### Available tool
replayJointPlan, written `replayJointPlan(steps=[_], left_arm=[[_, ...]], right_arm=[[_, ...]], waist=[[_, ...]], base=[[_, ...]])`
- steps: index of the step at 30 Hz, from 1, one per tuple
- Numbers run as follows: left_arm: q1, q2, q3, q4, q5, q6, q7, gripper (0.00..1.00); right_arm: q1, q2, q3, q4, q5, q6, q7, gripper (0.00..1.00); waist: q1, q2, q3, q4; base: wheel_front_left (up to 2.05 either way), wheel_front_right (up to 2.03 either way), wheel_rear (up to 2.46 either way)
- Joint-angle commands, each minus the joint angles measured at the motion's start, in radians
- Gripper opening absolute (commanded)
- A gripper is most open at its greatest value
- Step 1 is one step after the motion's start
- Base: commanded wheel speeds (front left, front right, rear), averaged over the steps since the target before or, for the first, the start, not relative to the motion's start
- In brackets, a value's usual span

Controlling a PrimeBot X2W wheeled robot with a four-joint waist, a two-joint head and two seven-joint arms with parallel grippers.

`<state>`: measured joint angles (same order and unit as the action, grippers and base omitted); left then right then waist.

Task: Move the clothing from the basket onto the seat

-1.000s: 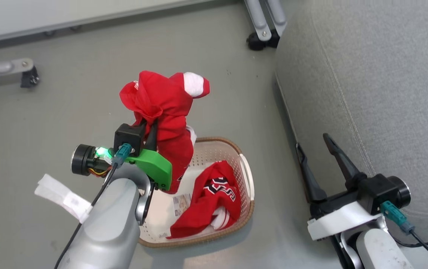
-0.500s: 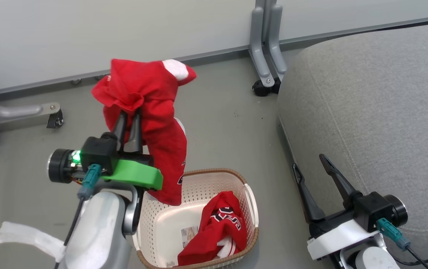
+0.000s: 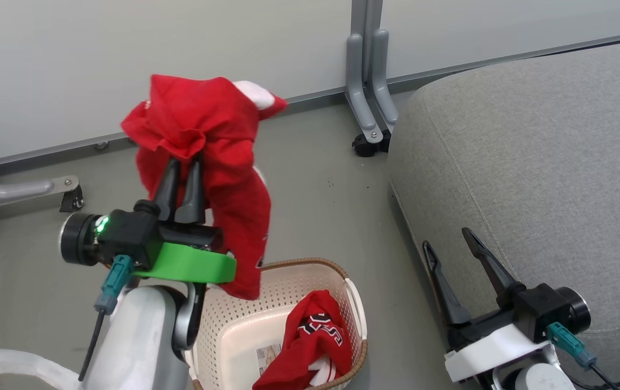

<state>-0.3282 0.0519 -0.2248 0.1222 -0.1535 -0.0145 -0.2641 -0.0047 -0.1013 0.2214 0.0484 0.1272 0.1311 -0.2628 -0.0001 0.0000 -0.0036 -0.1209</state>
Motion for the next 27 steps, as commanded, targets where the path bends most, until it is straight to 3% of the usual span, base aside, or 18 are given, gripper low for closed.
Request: replayJointPlan(steps=[1,13,27], left_arm=[[0.008,0.0,-0.009,-0.011,0.002,-0.007,0.0,0.0],[-0.023,0.0,-0.183,-0.049,-0.093,0.012,-0.001,0.0],[-0.014,0.0,-0.19,-0.046,-0.096,0.027,-0.001,0.0]], right_arm=[[0.011,0.001,-0.001,-0.003,0.002,-0.001,-0.003,1.0],[0.019,0.004,0.013,0.007,0.005,-0.001,-0.003,1.0],[0.02,-0.009,0.016,0.007,0.008,-0.001,-0.003,1.0]], waist=[[0.0001,0.0,-0.001,0.0],[0.0001,0.0,-0.004,0.0],[0.0001,0.0,-0.008,-0.015]], base=[[0.0,0.0,0.0],[0.0,0.0,0.0],[0.0,0.0,0.0]])
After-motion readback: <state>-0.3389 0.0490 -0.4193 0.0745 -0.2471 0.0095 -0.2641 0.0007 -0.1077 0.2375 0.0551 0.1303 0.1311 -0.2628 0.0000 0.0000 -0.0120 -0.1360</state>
